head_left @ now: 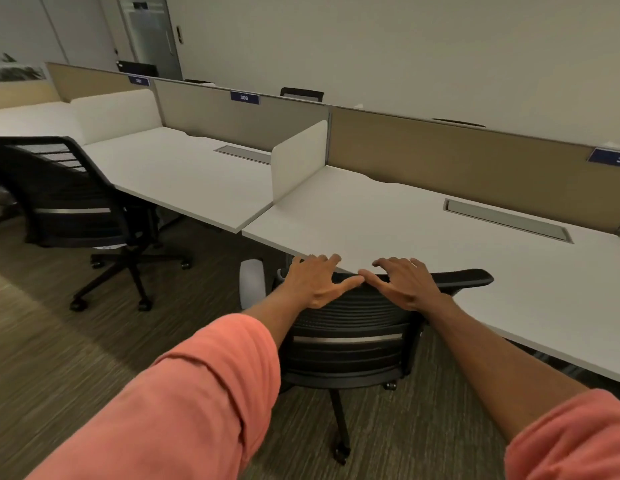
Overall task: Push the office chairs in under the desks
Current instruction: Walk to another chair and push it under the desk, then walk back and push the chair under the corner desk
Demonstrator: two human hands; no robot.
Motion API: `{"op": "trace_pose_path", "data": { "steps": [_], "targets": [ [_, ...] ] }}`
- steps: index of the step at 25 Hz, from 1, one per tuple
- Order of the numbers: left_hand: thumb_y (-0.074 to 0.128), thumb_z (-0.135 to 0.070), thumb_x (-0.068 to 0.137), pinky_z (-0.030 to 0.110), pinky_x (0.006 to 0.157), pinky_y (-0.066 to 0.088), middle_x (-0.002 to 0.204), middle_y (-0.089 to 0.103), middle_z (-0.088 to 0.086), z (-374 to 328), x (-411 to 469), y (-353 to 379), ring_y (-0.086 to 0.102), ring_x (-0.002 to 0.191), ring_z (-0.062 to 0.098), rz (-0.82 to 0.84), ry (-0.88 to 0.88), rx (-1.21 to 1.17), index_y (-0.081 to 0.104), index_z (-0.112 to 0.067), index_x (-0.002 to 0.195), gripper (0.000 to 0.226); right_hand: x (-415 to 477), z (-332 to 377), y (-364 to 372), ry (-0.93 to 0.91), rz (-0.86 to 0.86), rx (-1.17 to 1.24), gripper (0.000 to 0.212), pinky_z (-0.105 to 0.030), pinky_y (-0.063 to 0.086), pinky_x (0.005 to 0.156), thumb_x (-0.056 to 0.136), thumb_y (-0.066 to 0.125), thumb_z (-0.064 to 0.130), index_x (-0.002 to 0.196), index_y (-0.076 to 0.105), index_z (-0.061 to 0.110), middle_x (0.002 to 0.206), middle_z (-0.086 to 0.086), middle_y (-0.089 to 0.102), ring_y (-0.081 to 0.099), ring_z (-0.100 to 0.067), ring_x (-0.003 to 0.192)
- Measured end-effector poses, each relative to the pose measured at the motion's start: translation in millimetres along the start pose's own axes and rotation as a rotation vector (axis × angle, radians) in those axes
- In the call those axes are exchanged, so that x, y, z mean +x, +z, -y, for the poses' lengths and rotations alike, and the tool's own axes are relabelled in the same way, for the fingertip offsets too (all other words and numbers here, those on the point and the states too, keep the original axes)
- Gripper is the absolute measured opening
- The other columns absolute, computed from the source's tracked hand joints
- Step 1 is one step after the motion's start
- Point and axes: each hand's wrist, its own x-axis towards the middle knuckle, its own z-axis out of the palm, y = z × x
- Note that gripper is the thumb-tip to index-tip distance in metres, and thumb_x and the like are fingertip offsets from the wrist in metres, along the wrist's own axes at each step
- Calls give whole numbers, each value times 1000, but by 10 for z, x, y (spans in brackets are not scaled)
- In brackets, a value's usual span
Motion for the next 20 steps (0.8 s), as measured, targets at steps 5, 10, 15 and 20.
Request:
{"op": "trace_pose_path", "data": {
  "steps": [5, 10, 15, 20],
  "targets": [
    [15, -78, 88, 58, 116, 10, 157, 33, 7, 617, -287, -305, 27, 145, 28, -70, -123, 139, 29, -22, 151, 85, 237, 840, 116, -58, 1, 12, 91, -55, 16, 117, 83, 9, 81, 149, 33, 24, 150, -9, 44, 37, -28, 140],
    [12, -76, 89, 59, 117, -5, 165, 5, 5, 1534, -886, -583, 1, 150, 29, -109, -296, 201, 14, -26, 156, 83, 526, 2010, 281, -200, -50, 9, 91, -55, 11, 117, 82, 9, 82, 151, 27, 26, 156, -10, 33, 26, -29, 144],
    [10, -75, 90, 59, 116, -10, 164, -12, 1, 2581, -1606, -754, -13, 149, 27, -124, -434, 206, 2, -33, 156, 79, 800, 3269, 600, -256, -23, -18, 83, -54, -2, 118, 86, 9, 81, 156, 11, 35, 164, -7, 13, 6, -29, 151],
    [13, -73, 92, 59, 112, -17, 164, -13, 1, 3825, -2555, -933, -15, 149, 28, -117, -597, 241, 1, -37, 155, 74, 981, 4767, 951, -373, 12, 22, 81, -54, -10, 116, 86, 7, 81, 155, 5, 39, 165, -5, 8, -1, -29, 151]
  ]
}}
